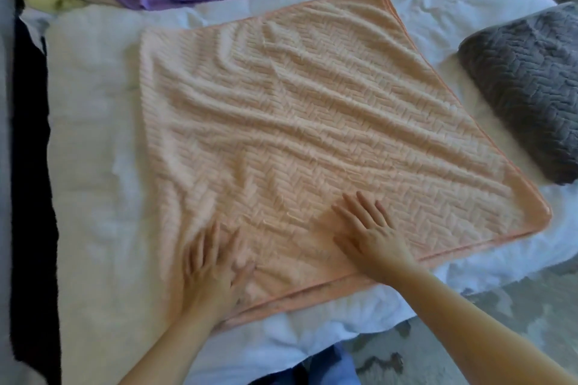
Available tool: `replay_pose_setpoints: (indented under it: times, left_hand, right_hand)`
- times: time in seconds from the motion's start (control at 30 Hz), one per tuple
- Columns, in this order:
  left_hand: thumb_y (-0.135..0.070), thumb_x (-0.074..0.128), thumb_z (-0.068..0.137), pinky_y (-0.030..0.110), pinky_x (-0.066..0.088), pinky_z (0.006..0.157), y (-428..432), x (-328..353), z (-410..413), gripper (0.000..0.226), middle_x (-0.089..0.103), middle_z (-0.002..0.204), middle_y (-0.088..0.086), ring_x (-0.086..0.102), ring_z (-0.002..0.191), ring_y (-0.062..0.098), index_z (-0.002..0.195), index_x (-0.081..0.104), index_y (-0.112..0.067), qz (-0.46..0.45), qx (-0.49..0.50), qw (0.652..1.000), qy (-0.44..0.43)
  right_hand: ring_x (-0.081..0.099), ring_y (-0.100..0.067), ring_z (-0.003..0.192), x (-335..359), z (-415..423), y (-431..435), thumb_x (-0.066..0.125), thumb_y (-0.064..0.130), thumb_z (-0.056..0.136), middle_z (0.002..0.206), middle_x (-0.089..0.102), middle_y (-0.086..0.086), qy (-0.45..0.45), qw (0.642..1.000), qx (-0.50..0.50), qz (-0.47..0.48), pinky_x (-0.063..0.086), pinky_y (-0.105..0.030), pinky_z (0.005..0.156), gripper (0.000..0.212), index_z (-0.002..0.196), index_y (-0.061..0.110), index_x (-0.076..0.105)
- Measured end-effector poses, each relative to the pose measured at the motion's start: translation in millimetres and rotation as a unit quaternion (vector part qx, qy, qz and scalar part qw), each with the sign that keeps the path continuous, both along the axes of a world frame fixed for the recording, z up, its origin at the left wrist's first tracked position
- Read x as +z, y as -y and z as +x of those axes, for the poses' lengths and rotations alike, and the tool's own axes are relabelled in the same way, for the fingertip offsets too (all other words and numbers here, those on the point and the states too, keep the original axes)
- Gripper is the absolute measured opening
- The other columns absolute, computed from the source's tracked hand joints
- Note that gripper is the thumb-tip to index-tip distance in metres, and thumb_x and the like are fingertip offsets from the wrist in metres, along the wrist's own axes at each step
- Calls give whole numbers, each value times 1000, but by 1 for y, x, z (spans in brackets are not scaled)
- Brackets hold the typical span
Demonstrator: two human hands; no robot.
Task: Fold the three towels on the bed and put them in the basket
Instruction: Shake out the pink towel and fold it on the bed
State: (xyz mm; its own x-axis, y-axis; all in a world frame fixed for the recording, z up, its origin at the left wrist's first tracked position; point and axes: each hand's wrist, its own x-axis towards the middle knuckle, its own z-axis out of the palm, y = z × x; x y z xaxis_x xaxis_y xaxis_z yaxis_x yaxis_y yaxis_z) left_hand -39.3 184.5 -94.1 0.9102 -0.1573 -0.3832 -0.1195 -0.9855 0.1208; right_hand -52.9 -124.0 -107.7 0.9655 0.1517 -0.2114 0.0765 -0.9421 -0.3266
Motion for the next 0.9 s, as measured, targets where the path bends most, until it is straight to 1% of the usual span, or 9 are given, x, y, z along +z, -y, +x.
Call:
replay_pose_setpoints:
  times: [0.07,0.2,0.33,0.4,0.47,0.6,0.73,0.8,0.9]
  left_hand:
    - [-80,19,81,55,35,101,-21,3,-15,84,45,144,18,43,129,41,133,54,-24,-40,8,999,18]
    - [-79,48,73,45,33,102,-61,-2,-47,68,46,137,7,40,126,29,123,53,-33,-94,-80,989,77]
    - [-38,70,71,43,51,82,-90,-5,-67,47,54,116,1,47,106,22,116,62,-31,-152,-59,976,145]
    - [-8,82,58,40,54,75,-99,-6,-75,60,60,107,5,51,99,25,114,69,-25,-159,-31,974,156]
    - [8,77,57,36,55,69,-105,-5,-83,62,59,108,8,57,95,28,113,70,-19,-181,30,971,154]
    - [11,67,72,27,52,68,-117,-5,-102,55,48,116,2,57,87,11,120,57,-13,-272,225,926,134]
    - [22,65,68,3,45,70,-129,-10,-130,51,44,110,0,51,94,-9,107,59,-10,-296,191,921,163]
    - [19,63,72,-2,39,73,-130,-15,-135,46,44,110,2,53,92,0,107,61,-11,-279,201,927,146]
    - [-3,64,85,12,44,78,-121,-20,-136,34,48,110,2,55,89,16,116,60,-16,-286,225,927,90]
  right_hand:
    - [14,-23,146,2,-8,-21,44,50,94,155,26,0,23,999,34,12,10,-44,119,58,142,19,40]
    - [49,-35,124,12,-22,-60,59,56,80,130,56,-8,59,994,90,18,40,-48,101,58,119,13,61]
    - [61,-30,98,15,-35,-89,71,55,70,106,63,-4,68,989,132,22,52,-43,81,49,103,18,68]
    - [62,-30,89,15,-39,-100,78,38,72,98,64,-4,94,986,132,27,54,-42,74,35,98,16,70]
    - [63,-31,83,15,-44,-108,81,18,71,92,64,-6,122,983,132,41,54,-39,66,26,94,13,71]
    - [63,-33,75,16,-50,-115,80,1,68,88,63,-11,149,976,138,77,53,-37,52,24,88,6,68]
    - [63,-33,76,6,-67,-112,80,-2,67,89,63,-11,156,971,164,81,52,-35,50,26,89,6,69]
    - [65,-35,83,0,-75,-111,81,4,68,93,65,-11,138,972,179,62,55,-40,55,27,94,9,72]
    - [63,-35,92,-1,-84,-105,83,20,69,100,65,-7,132,977,162,31,54,-43,70,33,100,17,73]
